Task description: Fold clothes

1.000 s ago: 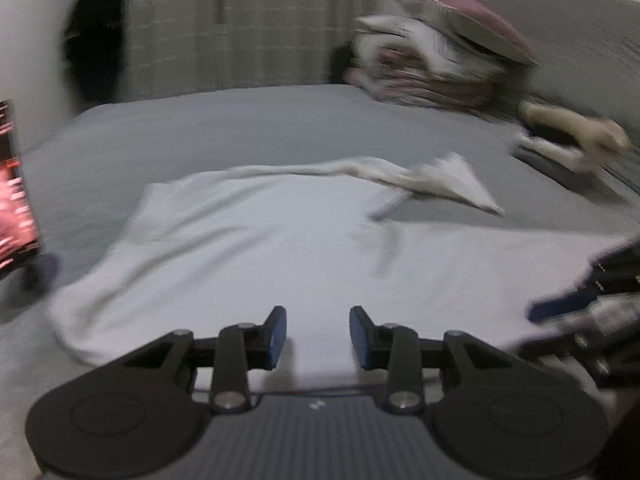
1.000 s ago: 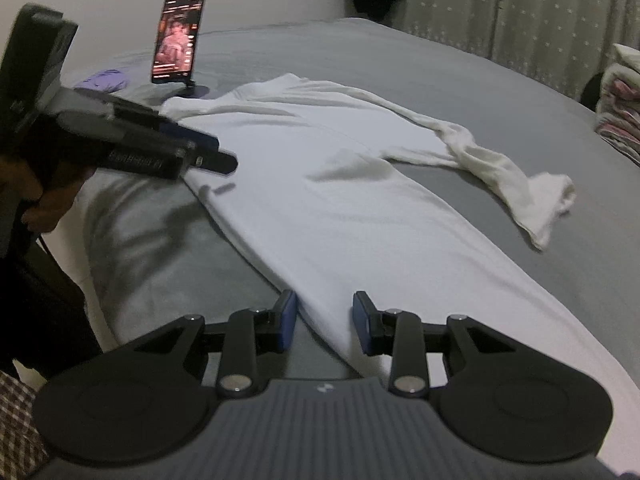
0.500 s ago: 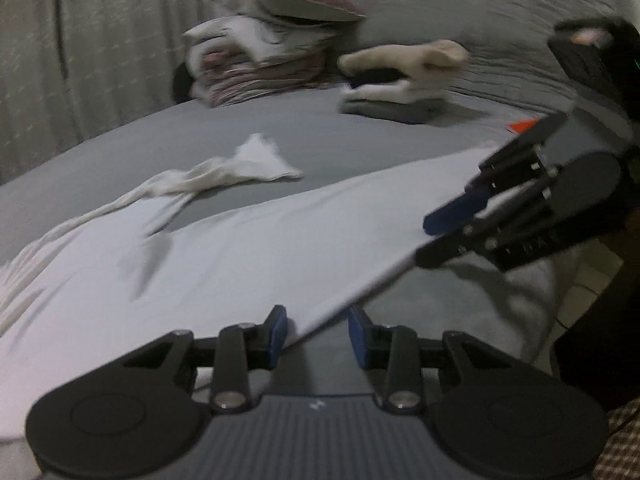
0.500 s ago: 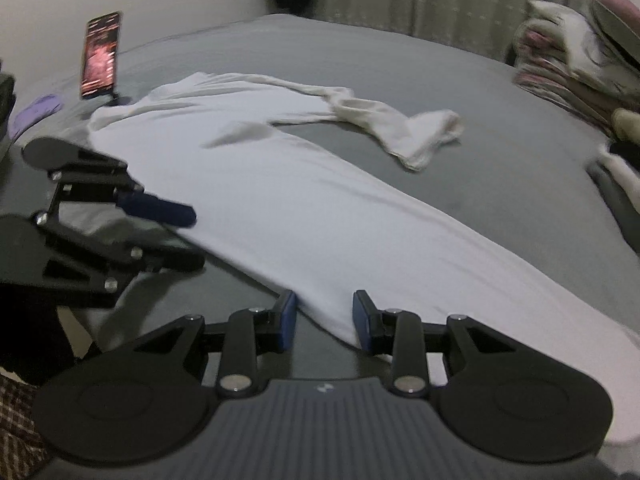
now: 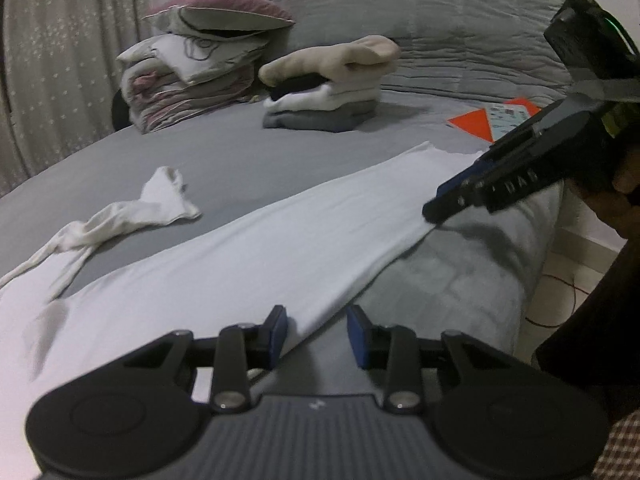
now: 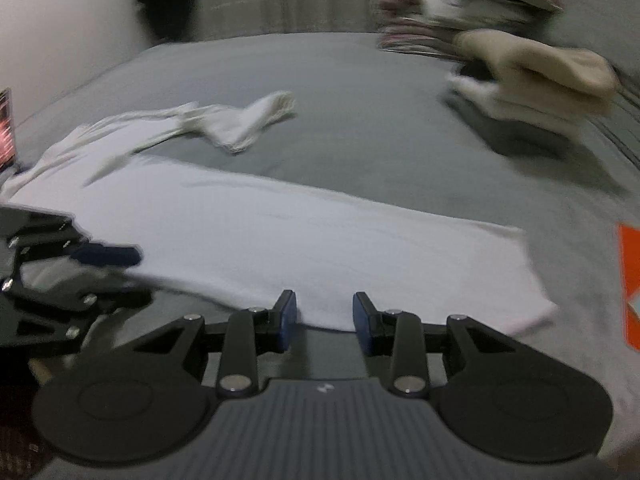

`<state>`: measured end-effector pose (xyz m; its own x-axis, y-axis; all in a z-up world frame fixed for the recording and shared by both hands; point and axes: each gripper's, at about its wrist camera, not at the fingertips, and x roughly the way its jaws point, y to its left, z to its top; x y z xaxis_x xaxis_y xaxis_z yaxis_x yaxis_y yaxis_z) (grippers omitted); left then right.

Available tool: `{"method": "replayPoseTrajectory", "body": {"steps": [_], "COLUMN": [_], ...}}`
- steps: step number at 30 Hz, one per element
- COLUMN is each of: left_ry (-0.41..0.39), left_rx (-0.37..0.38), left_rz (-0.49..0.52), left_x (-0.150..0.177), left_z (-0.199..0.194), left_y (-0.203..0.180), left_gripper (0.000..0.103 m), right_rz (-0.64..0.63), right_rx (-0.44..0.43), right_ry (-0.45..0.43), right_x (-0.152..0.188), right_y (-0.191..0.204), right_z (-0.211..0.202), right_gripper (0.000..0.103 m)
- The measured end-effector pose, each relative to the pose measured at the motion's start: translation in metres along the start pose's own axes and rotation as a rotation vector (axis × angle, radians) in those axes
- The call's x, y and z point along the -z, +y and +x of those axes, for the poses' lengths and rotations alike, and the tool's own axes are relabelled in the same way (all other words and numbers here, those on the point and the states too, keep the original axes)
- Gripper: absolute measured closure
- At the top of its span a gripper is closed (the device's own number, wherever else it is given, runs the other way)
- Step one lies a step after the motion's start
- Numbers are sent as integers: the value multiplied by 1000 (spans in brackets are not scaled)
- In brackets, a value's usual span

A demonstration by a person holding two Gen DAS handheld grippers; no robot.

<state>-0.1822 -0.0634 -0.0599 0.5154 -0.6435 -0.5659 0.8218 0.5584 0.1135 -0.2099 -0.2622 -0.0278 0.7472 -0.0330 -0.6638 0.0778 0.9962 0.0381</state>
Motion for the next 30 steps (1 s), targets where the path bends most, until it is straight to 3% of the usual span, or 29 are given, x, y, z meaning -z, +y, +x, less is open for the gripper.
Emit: {"method": "replayPoseTrajectory", "body": {"steps": [6,11,16,25,26,29,30], "left_ry": [-8,-20,-29,-43,-49,-65,-71], "left_rx": [30,48,70,81,84,94,98], "left_rz": [9,25,40,47,44,36,33], "left_x": [-11,-16,-21,-24,-24,-26,-26], "left_z": [18,24,30,34,33,29,27], "left_y": [-12,-21,-30,-37,-37,-38,-38], "left_gripper": [73,82,93,96,98,101,101], "right_rz": [184,219,208,198,190,167,161], "right_rx": [154,256,324,342,342,318,316], "right_ry": [-30,-29,-60,-61,-62,-61,-62], "right_x": [-2,5,8,12,13,14,14], "right_y": [-45,-61,-63,-70,-70,-67,-65], "right_z": [-6,-1,-1,5,6,7,6], "right_gripper": [68,68,68,68,71,99,99]}}
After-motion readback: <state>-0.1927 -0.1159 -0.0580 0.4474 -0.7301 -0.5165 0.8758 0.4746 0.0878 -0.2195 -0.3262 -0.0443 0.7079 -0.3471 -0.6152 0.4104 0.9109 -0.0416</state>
